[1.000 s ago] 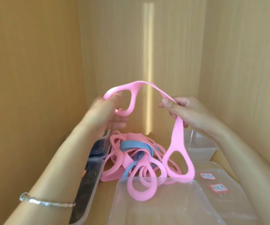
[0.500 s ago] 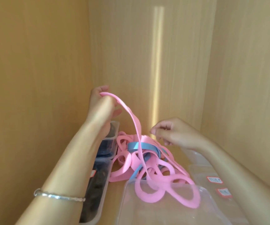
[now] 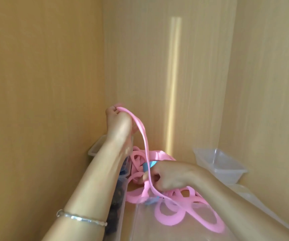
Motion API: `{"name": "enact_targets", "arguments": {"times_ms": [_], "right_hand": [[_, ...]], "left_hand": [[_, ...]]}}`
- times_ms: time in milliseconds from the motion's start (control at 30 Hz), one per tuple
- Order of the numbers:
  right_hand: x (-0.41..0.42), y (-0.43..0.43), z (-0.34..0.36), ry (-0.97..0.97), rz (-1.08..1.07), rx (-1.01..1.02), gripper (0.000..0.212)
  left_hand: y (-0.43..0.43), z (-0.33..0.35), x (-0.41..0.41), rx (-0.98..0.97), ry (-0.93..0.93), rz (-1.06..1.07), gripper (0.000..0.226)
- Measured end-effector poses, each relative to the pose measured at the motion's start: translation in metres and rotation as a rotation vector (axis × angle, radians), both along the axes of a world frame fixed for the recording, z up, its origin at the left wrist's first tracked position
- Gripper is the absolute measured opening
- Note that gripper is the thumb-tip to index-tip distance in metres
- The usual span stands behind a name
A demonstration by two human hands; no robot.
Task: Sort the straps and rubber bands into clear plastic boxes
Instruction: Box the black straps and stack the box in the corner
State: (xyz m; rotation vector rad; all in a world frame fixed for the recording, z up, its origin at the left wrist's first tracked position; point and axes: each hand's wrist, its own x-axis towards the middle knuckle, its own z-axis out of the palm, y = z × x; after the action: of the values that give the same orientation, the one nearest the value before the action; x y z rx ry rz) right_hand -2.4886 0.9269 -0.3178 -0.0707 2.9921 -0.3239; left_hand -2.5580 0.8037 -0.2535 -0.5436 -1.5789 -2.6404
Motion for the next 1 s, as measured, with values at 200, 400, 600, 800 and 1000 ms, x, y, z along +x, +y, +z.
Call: {"name": "enact_targets", "arguments": {"times_ms": [200,400,600,800,1000], "right_hand": [[0.008,0.005,0.007,0.114,0.012,-0.054,0.016],[0.013,0.038,0.03,0.636,-0.06,-0.365,0.024],[0.025,0.055,0.054,1.037,-0.217,-0.794,0.023],[0.048,0.058,0.077,1.23,-0.16,-1.098,0.016],[0.064,0.059,0.095,1.451,-0.062,-1.209,0.016]], "left_hand": [[0.007,0.001,0.012,-0.009,0.019,-0.034,0.054],[0.009,0.004,0.018,0.071,-0.008,-0.042,0.054],[0.007,0.006,0.021,0.129,-0.006,-0.062,0.056],[0.015,0.0,0.023,0.009,0.032,-0.083,0.059],[0.025,-0.006,0.033,-0.083,0.137,-0.161,0.051]]}}
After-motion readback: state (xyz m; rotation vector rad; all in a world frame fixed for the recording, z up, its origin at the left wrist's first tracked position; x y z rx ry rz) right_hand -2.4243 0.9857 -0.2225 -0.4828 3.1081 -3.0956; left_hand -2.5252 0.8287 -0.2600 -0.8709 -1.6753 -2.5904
